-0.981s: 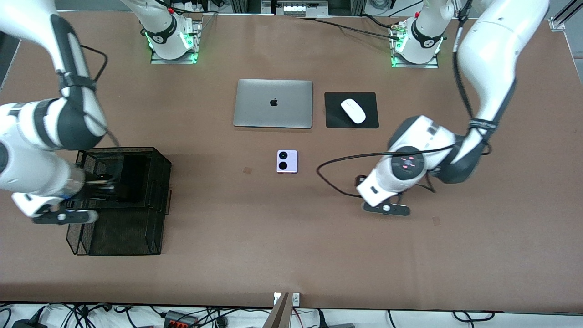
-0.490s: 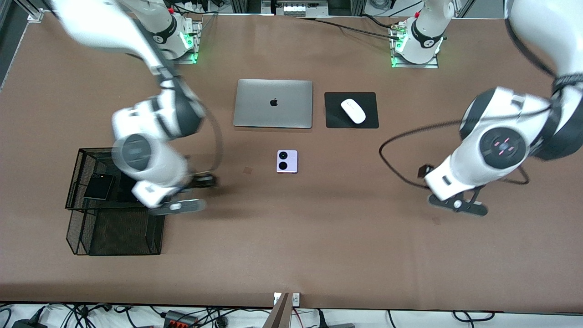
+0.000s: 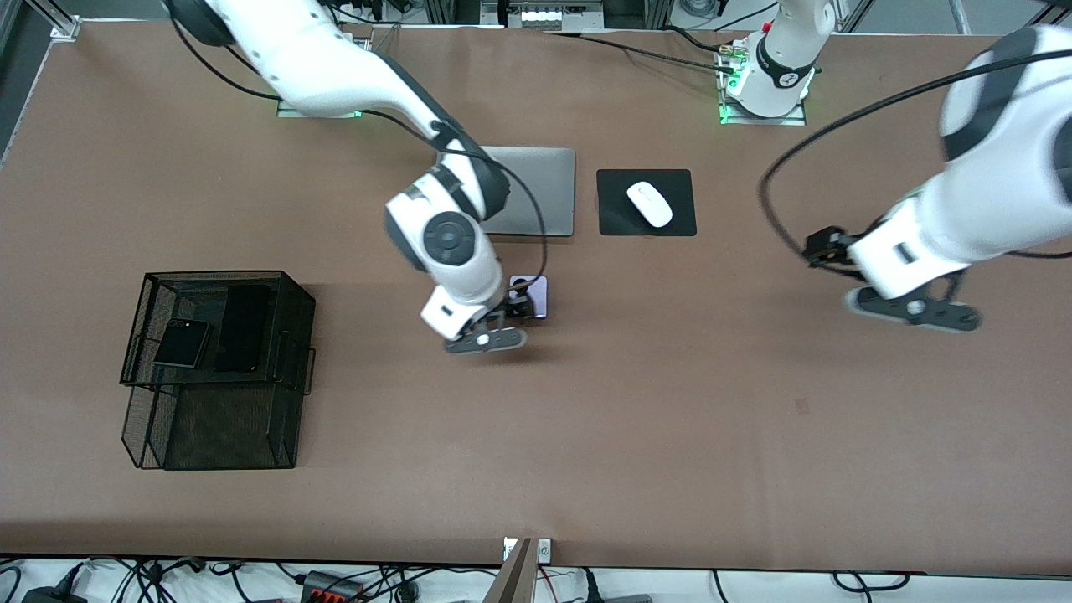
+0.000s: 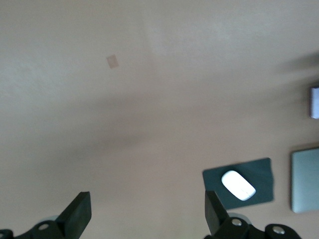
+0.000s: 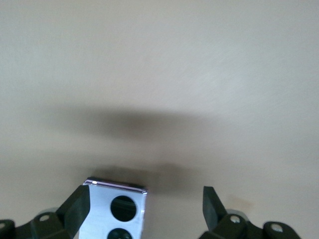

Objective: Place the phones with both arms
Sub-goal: 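Withdraw the left gripper to rest while the right gripper reaches the lavender phone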

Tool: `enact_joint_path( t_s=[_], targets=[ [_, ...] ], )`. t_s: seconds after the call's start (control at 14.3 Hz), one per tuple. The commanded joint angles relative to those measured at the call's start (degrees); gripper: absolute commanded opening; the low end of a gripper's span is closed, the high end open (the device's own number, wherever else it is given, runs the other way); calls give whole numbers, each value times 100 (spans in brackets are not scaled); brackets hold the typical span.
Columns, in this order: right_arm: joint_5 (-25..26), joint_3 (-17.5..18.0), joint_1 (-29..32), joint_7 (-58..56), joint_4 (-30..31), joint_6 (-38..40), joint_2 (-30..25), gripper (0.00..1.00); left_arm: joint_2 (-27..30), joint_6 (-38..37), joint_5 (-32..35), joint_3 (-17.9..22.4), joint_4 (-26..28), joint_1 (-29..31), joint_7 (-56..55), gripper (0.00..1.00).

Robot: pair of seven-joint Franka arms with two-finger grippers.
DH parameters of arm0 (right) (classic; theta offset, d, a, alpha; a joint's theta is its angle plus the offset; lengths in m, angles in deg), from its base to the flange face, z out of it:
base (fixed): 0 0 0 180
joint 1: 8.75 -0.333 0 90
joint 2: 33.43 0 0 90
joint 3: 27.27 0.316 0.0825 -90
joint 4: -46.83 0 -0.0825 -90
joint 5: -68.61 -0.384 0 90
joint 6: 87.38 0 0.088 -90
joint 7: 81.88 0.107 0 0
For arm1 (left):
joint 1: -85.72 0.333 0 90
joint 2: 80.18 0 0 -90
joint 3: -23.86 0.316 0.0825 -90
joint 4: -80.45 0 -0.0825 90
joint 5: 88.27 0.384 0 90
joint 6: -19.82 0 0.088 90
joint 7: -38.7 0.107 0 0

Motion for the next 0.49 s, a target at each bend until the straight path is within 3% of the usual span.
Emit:
enact_joint_path(
  t_s=[0.0,0.21,0.42],
  targets=[
    [68,-41,-173,184,-52,-54,143,100,744,509,-588,1479,933,-759,783,100],
    [77,-50,-306,255,-8,-11,169,100,1729,2029,-623,2403,2559,-1348,758,100],
    [77,-50,-437,351,-17,-46,310,100,2178,2357,-623,2599,3001,-1578,565,100]
  ],
)
